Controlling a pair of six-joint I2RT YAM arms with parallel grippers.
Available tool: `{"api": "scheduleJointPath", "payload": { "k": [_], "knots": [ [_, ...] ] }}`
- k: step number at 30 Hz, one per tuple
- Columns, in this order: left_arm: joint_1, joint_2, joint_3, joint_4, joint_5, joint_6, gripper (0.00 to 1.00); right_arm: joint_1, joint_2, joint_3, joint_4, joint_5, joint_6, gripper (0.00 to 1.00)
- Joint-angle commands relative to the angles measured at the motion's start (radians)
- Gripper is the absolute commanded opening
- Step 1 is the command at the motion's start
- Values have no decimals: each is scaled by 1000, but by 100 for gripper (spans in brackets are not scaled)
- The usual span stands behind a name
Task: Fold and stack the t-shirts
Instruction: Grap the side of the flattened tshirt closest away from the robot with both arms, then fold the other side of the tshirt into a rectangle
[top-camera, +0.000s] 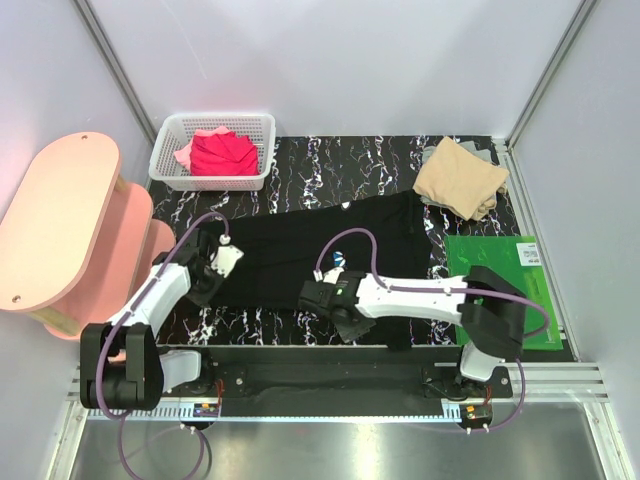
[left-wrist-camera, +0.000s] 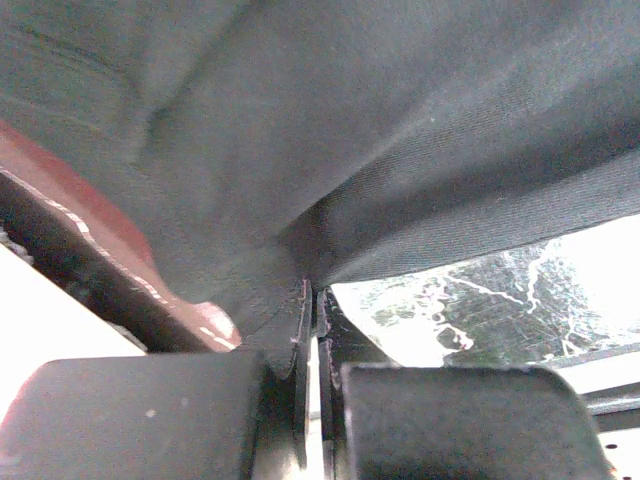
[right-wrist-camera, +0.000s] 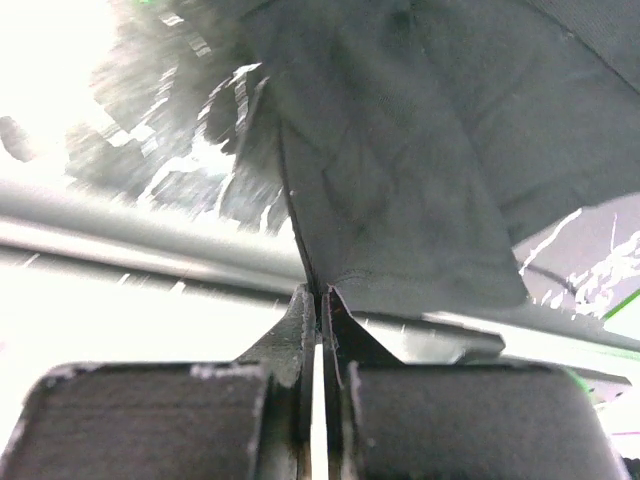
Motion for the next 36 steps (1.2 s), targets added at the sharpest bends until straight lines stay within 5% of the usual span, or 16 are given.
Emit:
{"api": "scheduleJointPath", "payload": {
  "k": [1, 12, 23, 36],
  "knots": [
    [7, -52, 64, -13, -43, 36, 0, 9, -121, 95, -97, -84, 21, 0],
    [18, -107, 78, -34, -93, 89, 0, 35, -267, 126, -142, -316, 29, 0],
    [22, -173, 84, -72, -102, 133, 0, 37, -338, 74, -186, -321, 18, 0],
    [21, 217, 415, -43, -48, 99, 0, -225, -221, 246, -205, -209, -218, 0]
  ]
}}
